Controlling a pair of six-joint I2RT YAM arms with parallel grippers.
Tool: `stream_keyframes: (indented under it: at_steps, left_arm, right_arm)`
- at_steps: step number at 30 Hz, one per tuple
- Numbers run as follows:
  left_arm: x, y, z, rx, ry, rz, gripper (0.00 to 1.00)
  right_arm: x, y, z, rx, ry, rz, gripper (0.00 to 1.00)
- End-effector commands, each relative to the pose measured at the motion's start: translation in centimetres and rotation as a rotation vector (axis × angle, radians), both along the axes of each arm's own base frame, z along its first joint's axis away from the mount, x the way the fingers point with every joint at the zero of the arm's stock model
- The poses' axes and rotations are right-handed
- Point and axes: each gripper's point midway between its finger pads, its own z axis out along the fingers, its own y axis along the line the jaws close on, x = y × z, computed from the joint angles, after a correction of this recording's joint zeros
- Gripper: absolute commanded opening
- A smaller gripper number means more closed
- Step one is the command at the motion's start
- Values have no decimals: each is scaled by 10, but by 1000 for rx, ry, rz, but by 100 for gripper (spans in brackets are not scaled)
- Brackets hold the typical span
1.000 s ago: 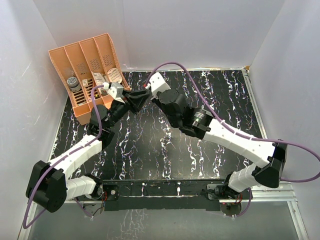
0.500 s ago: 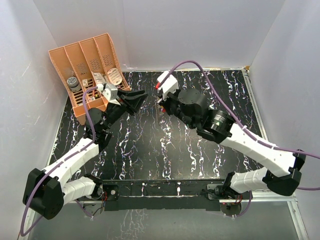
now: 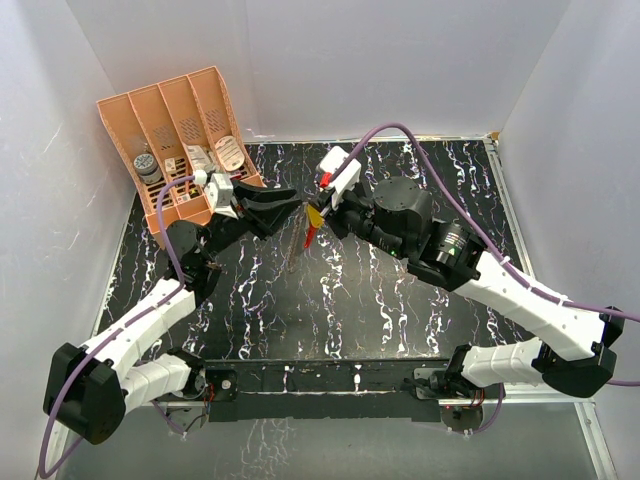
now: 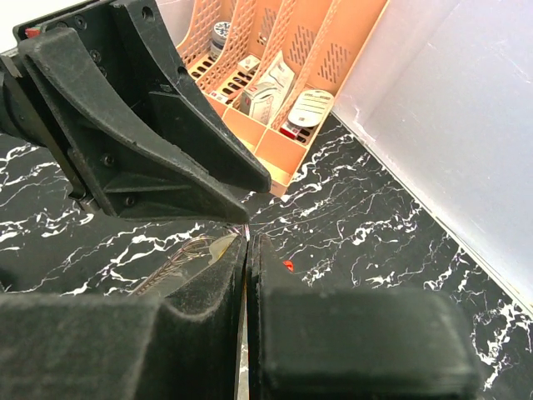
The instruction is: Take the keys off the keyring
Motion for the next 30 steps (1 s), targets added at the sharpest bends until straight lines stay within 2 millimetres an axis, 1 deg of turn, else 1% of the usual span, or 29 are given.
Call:
stream_keyframes:
  at_steps: [1,6,10,14,17,24,26,30]
  left_arm:
    - [-27,-3,25,-29,-126,-103,29]
    - [-31,-3,26,-21,-140,-112,29]
    - [-29,2,18,-6,-126,-74,29]
    - [-29,7,6,33,-115,-33,30]
    - [-29,13,2,45,-112,7,30]
    - [-30,23,11,-2,-129,57,28]
    - [-31,22,14,-10,-140,49,27]
    - [-28,14,9,11,-134,12,23]
  right_arm:
    - [-6,3,29,82,-37,32,0]
    - [-7,3,30,90,-38,31,0]
    - [-7,2,32,97,-41,29,0]
    - [-8,2,31,101,-40,33,0]
    - [-8,4,29,100,-37,39,0]
    - [-8,6,28,100,-35,46,0]
    - [-9,6,28,102,-33,48,0]
    - [-10,6,30,109,-32,50,0]
